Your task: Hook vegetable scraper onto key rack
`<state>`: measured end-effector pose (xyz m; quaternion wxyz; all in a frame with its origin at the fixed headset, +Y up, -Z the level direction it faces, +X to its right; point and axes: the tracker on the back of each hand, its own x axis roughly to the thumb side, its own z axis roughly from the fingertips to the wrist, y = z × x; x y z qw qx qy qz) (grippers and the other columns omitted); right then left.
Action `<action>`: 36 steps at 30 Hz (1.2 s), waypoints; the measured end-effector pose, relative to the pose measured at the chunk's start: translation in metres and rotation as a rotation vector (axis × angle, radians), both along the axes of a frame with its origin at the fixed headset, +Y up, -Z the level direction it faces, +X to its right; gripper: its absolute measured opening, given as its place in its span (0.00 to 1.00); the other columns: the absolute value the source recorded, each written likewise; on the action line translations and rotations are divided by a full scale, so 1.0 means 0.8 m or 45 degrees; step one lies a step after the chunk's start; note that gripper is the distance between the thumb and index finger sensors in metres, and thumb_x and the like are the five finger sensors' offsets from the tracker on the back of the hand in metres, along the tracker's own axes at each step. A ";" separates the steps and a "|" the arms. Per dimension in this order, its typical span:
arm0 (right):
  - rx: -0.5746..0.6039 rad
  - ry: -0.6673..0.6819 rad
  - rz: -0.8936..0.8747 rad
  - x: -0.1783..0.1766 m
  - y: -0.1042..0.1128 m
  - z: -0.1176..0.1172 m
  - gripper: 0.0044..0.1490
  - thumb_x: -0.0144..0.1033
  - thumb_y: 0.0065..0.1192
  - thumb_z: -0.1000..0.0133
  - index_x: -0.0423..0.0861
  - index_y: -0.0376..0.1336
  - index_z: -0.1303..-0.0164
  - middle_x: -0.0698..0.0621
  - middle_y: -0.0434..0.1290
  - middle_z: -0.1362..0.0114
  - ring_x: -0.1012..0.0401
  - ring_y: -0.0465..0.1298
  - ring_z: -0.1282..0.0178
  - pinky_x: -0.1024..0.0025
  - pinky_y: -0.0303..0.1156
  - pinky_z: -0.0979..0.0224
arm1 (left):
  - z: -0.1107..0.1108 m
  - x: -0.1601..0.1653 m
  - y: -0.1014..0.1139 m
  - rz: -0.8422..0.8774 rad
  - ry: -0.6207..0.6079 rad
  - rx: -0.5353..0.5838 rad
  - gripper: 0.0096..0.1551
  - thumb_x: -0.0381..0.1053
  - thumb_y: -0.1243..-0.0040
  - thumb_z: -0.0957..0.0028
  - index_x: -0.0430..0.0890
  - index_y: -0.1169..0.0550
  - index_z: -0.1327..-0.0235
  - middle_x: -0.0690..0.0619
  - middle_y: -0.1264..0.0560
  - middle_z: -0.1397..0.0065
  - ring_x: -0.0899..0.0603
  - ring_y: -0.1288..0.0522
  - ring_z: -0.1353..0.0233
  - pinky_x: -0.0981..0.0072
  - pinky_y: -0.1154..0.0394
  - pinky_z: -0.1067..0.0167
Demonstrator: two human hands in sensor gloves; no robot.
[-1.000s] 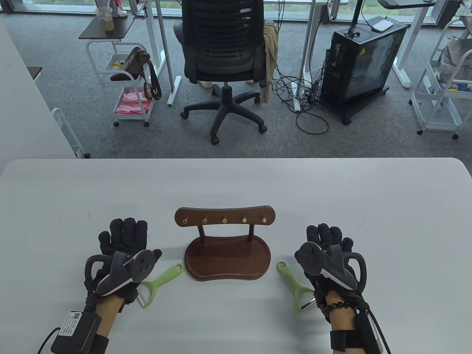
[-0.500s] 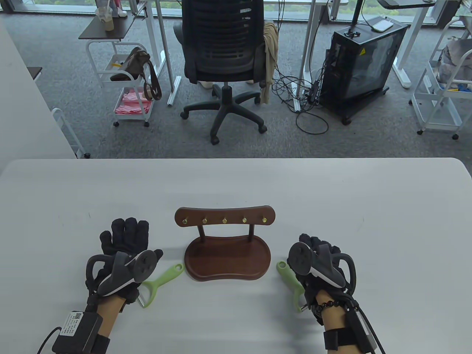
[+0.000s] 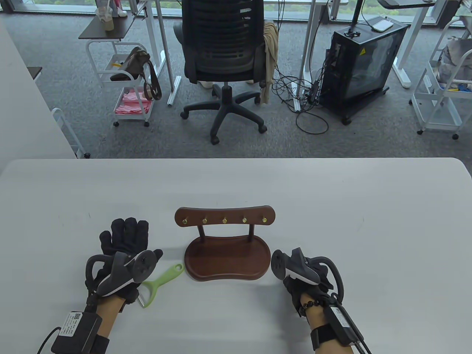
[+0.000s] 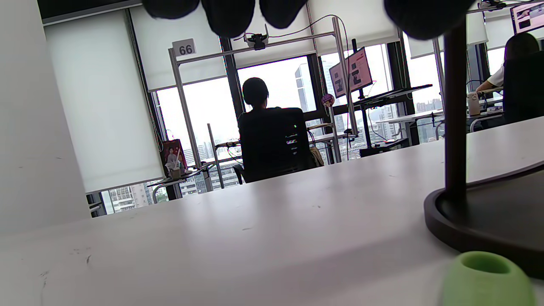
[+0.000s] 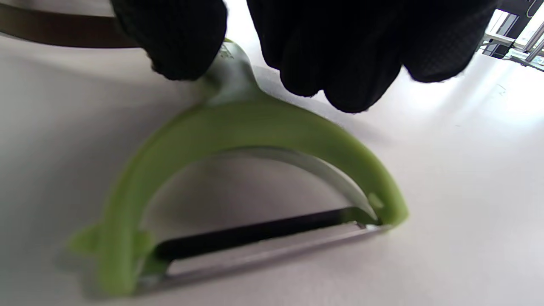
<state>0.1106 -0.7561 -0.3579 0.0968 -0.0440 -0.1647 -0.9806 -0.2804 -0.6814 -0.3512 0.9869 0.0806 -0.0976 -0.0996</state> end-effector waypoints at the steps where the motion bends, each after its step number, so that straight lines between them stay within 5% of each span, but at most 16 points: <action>1: 0.000 0.005 0.007 -0.001 -0.002 0.000 0.44 0.46 0.64 0.42 0.29 0.60 0.25 0.35 0.72 0.31 0.41 0.77 0.35 0.34 0.72 0.31 | 0.000 0.000 0.000 -0.001 -0.001 0.001 0.51 0.68 0.53 0.41 0.37 0.45 0.15 0.28 0.47 0.15 0.18 0.48 0.18 0.17 0.48 0.31; 26: 0.061 0.091 0.109 -0.018 -0.008 0.002 0.42 0.44 0.65 0.43 0.25 0.64 0.30 0.38 0.78 0.39 0.47 0.84 0.46 0.38 0.80 0.37 | 0.002 0.002 0.000 -0.015 0.001 -0.003 0.50 0.68 0.53 0.41 0.37 0.45 0.15 0.28 0.47 0.15 0.18 0.48 0.18 0.17 0.48 0.31; 36: 0.285 0.123 -0.133 -0.026 0.047 0.014 0.44 0.46 0.67 0.45 0.25 0.65 0.31 0.39 0.79 0.41 0.48 0.84 0.48 0.38 0.81 0.38 | 0.001 0.002 0.001 -0.009 0.001 0.001 0.50 0.68 0.53 0.41 0.37 0.45 0.15 0.28 0.47 0.15 0.18 0.47 0.18 0.17 0.47 0.31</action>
